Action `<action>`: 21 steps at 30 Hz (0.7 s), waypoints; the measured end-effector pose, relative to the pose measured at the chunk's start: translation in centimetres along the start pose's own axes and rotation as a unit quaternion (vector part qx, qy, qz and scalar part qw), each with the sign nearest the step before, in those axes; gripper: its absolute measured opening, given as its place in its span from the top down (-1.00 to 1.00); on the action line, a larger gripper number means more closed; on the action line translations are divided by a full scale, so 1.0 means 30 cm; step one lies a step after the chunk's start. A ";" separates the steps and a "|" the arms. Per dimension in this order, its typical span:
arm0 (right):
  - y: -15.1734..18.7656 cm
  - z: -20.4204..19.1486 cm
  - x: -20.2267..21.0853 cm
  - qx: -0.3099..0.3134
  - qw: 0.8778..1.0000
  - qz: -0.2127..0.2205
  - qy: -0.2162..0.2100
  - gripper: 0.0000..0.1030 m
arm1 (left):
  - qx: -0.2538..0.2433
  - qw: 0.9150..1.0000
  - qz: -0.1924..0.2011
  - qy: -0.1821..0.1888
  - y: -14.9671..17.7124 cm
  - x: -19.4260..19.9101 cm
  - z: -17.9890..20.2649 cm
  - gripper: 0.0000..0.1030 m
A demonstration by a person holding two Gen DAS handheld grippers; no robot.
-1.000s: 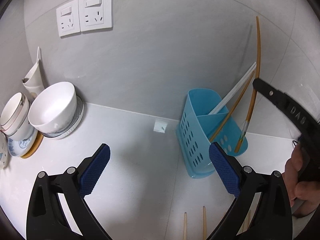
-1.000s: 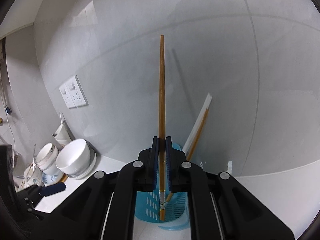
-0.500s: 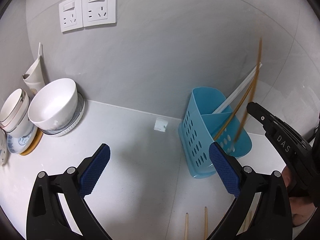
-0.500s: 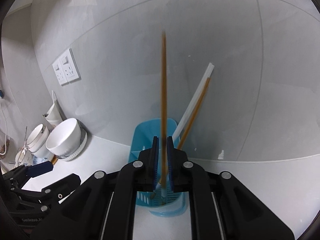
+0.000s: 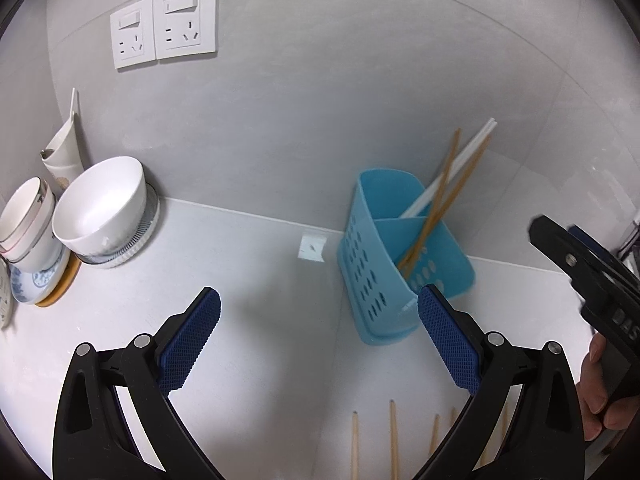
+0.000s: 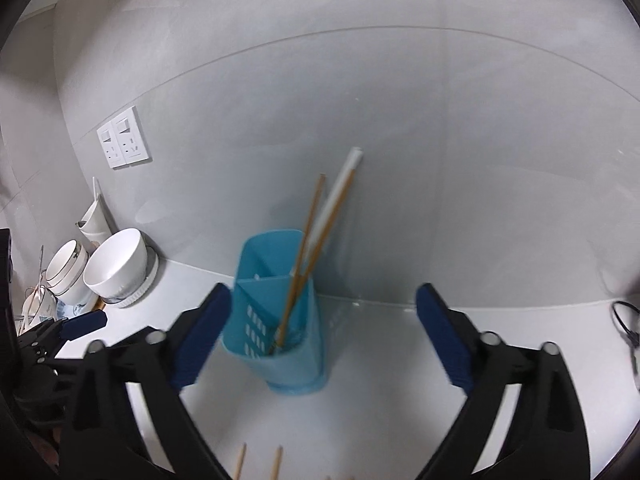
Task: Organize utensils
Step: 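Move both open grippers back over the remaining chopsticks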
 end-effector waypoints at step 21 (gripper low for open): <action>0.552 0.306 0.176 -0.050 0.981 -0.162 0.089 -0.85 | -0.009 0.993 -0.117 0.003 0.378 -0.035 0.052 -0.87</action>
Point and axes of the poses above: each gripper's, at about its wrist camera, not at the fingertips, and x roughly against the way its jaws point, z to its right, y to its underside, the point moved 7 cm from there along -x, roughly the way its jaws point, and after that the axes turned 5 degrees about -z, right-handed, at the moved point
